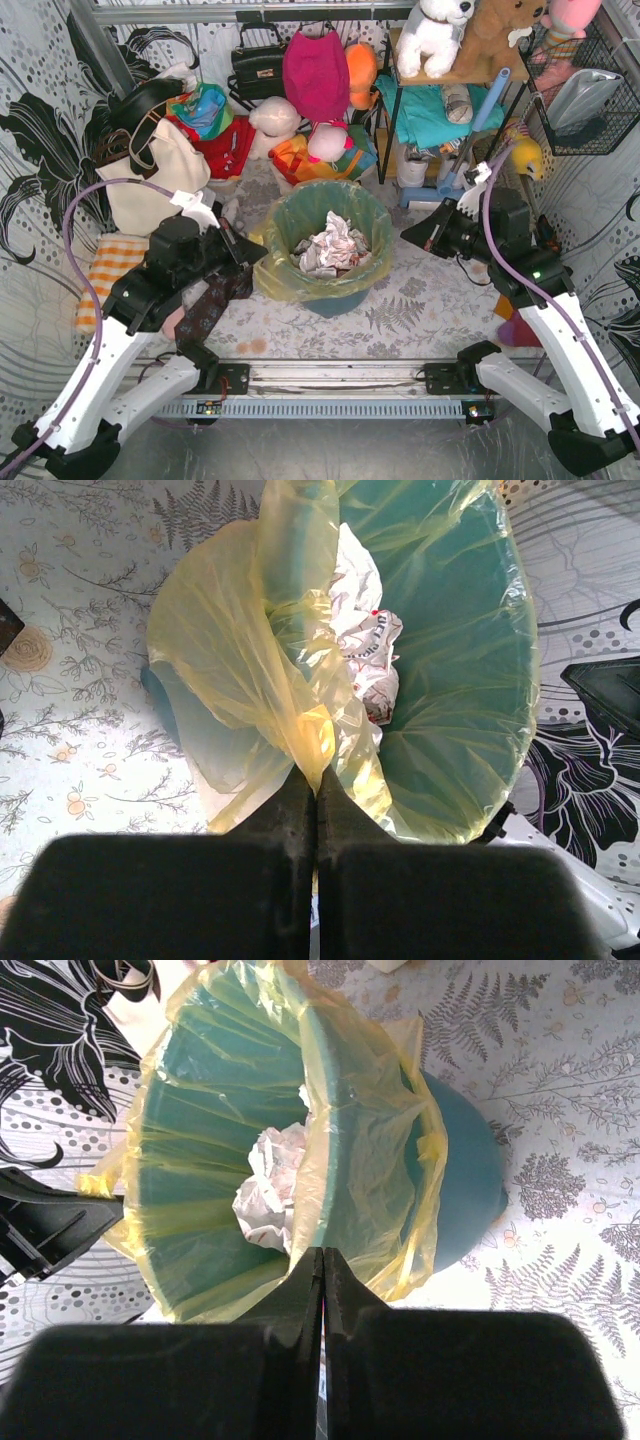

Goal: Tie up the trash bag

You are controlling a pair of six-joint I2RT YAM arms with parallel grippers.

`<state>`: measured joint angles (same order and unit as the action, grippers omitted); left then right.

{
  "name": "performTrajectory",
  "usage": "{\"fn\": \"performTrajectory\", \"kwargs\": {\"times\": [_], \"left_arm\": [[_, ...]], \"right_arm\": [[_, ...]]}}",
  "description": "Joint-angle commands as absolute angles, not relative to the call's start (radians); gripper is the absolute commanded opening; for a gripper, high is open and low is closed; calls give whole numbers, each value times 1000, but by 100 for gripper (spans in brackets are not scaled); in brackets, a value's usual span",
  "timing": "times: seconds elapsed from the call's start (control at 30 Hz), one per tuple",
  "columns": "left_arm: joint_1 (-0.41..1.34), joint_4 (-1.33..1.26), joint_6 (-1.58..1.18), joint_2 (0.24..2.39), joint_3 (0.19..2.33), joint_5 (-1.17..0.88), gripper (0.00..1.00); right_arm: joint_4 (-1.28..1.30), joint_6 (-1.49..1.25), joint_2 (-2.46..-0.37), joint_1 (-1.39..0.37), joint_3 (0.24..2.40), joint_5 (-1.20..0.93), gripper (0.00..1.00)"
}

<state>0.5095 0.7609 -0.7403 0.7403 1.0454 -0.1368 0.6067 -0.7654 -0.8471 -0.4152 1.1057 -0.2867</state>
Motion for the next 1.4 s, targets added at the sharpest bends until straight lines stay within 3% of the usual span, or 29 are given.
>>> {"fn": "performTrajectory", "kwargs": {"times": [0.0, 0.23, 0.4, 0.63, 0.87, 1.07, 1.37], "left_arm": [[506, 748, -742, 741, 1087, -126, 0], [506, 718, -736, 754, 976, -128, 0], [506, 655, -745, 768, 873, -158, 0], [506, 630, -744, 788, 847, -172, 0], [506, 634, -742, 785, 851, -171, 0], [506, 628, -749, 779, 848, -170, 0], [506, 617, -751, 780, 839, -174, 0]], "right_arm": [[622, -745, -849, -411, 1145, -266, 0], [654, -730, -846, -411, 1030, -223, 1], [605, -735, -855, -411, 935, -250, 30], [519, -749, -881, -411, 871, -322, 49], [495, -740, -920, -411, 861, -324, 51], [501, -718, -1006, -411, 859, -331, 44], [465, -703, -1075, -411, 840, -336, 42]]}}
